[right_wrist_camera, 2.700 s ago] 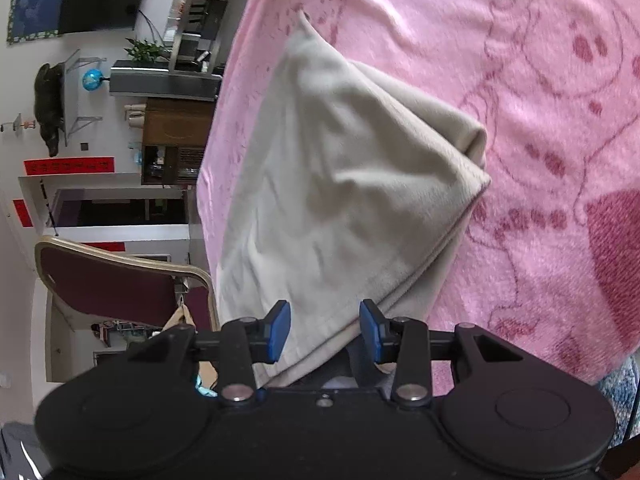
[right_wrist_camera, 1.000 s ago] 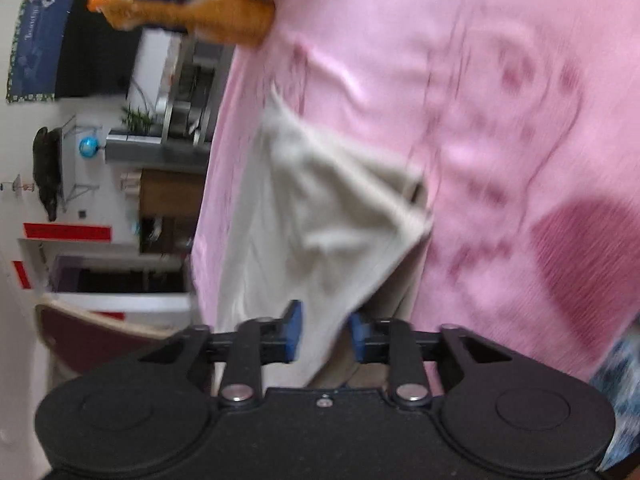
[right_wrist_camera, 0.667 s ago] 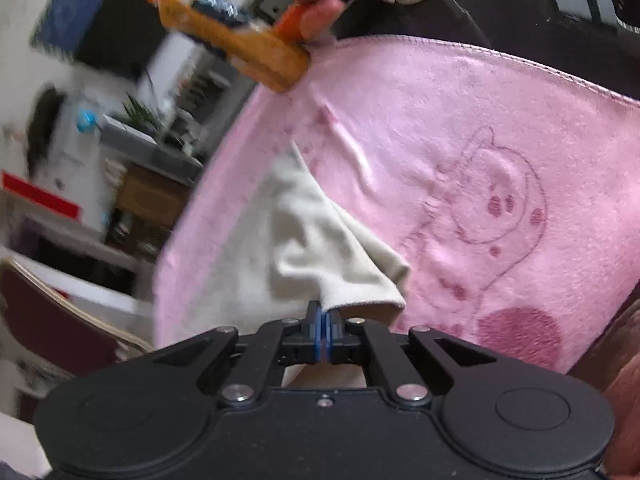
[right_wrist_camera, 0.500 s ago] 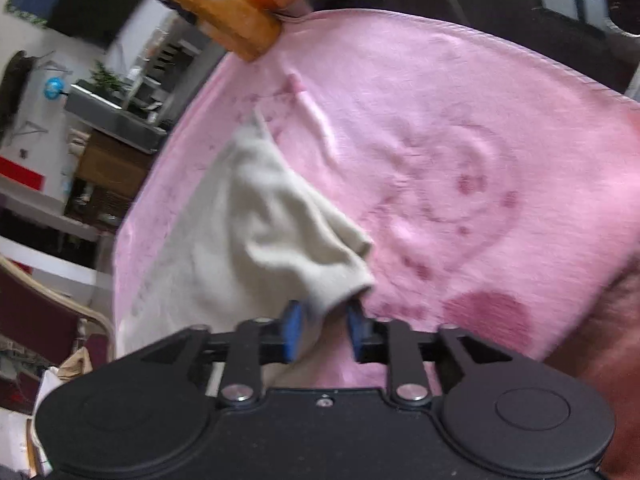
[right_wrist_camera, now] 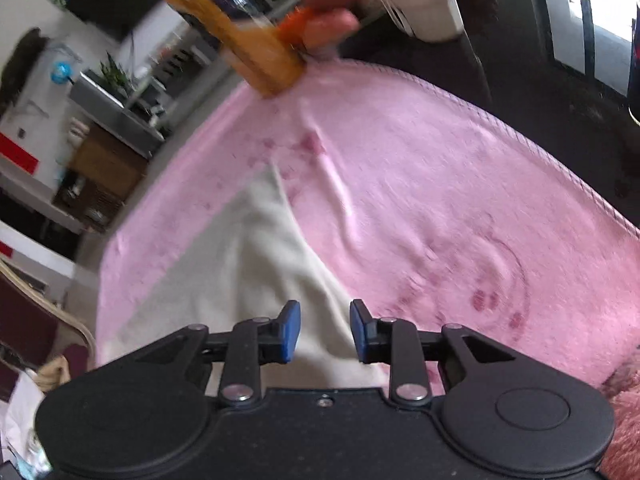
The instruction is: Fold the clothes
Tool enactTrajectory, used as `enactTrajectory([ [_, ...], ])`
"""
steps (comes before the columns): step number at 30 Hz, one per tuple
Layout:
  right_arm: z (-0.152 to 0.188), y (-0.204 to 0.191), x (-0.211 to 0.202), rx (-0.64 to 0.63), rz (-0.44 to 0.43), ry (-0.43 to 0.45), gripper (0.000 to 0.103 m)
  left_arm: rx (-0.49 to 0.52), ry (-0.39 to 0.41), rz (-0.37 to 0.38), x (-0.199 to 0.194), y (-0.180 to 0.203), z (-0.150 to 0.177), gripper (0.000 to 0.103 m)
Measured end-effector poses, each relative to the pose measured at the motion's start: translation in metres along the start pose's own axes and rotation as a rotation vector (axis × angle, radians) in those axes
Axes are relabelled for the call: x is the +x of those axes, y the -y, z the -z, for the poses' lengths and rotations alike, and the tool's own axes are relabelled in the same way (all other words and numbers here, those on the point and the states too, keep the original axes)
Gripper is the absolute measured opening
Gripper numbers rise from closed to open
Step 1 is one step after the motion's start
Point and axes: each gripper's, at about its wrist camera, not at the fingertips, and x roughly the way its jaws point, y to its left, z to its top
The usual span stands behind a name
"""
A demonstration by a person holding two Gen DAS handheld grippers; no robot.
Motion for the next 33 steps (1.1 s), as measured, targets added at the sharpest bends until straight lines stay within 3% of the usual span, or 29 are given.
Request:
enactTrajectory([
  [6, 0.005, -0.01, 0.015, -0.098, 0.045, -0.025, 0.016, 0.016, -0.019, -0.007, 0.001, 0.002, 0.005, 0.021],
  [8, 0.01, -0.017, 0.021, -0.161, 0.104, -0.027, 0.003, 0.032, -0.02, -0.013, -0.001, 0.004, 0.007, 0.021],
  [12, 0.022, -0.045, 0.006, -0.391, 0.251, 0.126, 0.002, 0.042, -0.023, -0.012, 0.002, 0.005, 0.006, 0.022],
  [13, 0.024, -0.048, 0.008, -0.426, 0.29, 0.129, 0.003, 0.047, -0.023, -0.014, 0.002, 0.005, 0.006, 0.022],
  [17, 0.023, -0.036, 0.016, -0.379, 0.418, 0.095, 0.007, 0.057, -0.026, -0.026, -0.003, 0.002, 0.009, 0.025],
  [19, 0.019, -0.027, 0.001, -0.305, 0.318, 0.126, 0.008, 0.062, -0.019, -0.031, -0.003, 0.003, 0.01, 0.013],
  [22, 0.019, -0.022, -0.02, -0.245, 0.072, 0.16, 0.012, 0.069, -0.009, -0.039, -0.004, 0.004, 0.012, 0.018],
  [25, 0.028, -0.032, -0.006, -0.274, -0.068, 0.071, 0.014, 0.076, 0.0, -0.047, -0.005, 0.005, 0.014, 0.024],
  [28, 0.035, -0.037, 0.016, -0.295, 0.009, -0.033, 0.014, 0.067, -0.006, -0.068, -0.003, 0.001, 0.017, 0.027],
  [29, 0.037, -0.035, 0.018, -0.296, 0.072, -0.044, 0.004, 0.052, -0.029, -0.066, -0.006, -0.002, 0.016, 0.027],
  [32, 0.034, -0.026, 0.003, -0.25, 0.176, -0.008, 0.005, 0.013, -0.104, -0.107, -0.012, -0.01, 0.018, 0.027],
  [33, 0.032, -0.024, -0.005, -0.229, 0.206, 0.013, 0.009, -0.015, -0.101, -0.098, -0.016, -0.016, 0.017, 0.018],
])
